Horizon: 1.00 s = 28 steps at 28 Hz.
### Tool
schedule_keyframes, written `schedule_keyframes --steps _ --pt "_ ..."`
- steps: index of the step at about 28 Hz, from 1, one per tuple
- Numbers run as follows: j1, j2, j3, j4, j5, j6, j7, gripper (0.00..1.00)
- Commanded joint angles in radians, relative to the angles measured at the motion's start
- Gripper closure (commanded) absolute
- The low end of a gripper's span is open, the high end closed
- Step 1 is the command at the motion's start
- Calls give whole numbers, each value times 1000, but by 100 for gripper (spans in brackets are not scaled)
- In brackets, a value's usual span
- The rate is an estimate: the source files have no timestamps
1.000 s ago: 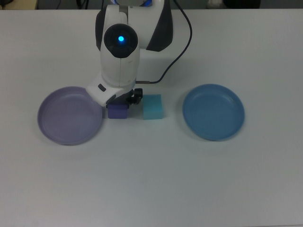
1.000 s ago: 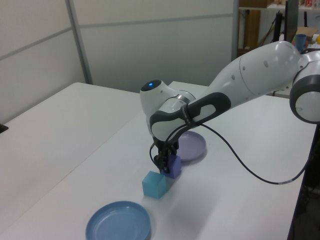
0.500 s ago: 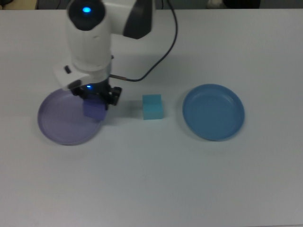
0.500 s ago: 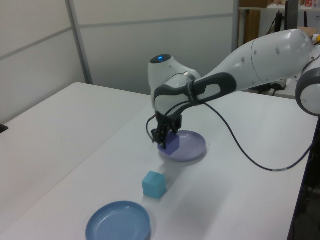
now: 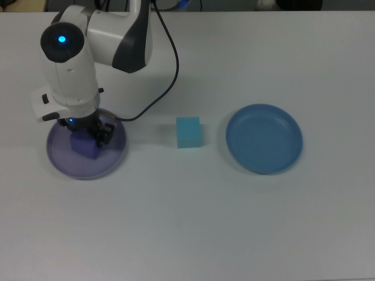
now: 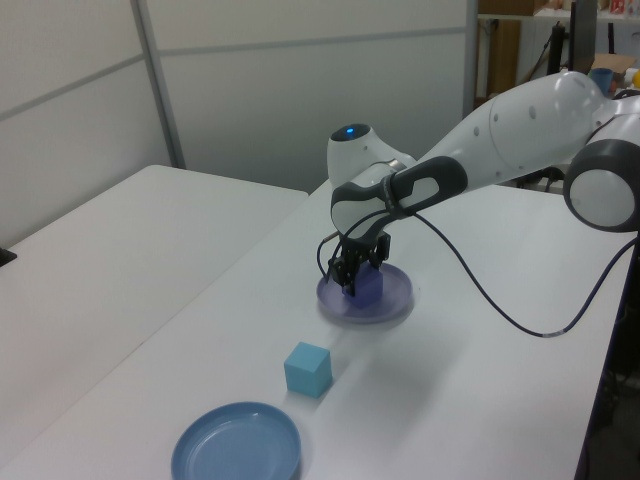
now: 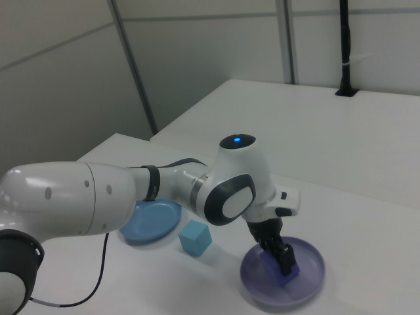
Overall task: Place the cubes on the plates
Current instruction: 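Open the gripper and move it over the light-blue cube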
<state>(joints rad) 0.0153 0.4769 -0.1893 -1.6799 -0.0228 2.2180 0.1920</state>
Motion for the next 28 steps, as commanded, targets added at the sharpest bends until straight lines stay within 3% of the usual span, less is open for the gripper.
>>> schedule_keyframes --steps 1,5,8,10,12,13,19,25,28 --pt "3 -9 -1 0 10 9 29 0" --pt "-23 -35 1 31 43 -4 35 0" --pt "-23 -63 4 40 107 -38 35 0" --pt "-15 -83 11 49 113 -66 30 0" --pt "-3 -98 25 51 113 -106 26 0" --pt "15 -106 54 52 107 -128 20 0" --pt "55 -103 142 51 99 -132 -26 0" --pt "129 -84 162 40 84 -132 -62 0" --pt "162 -63 160 37 41 -133 -62 0"
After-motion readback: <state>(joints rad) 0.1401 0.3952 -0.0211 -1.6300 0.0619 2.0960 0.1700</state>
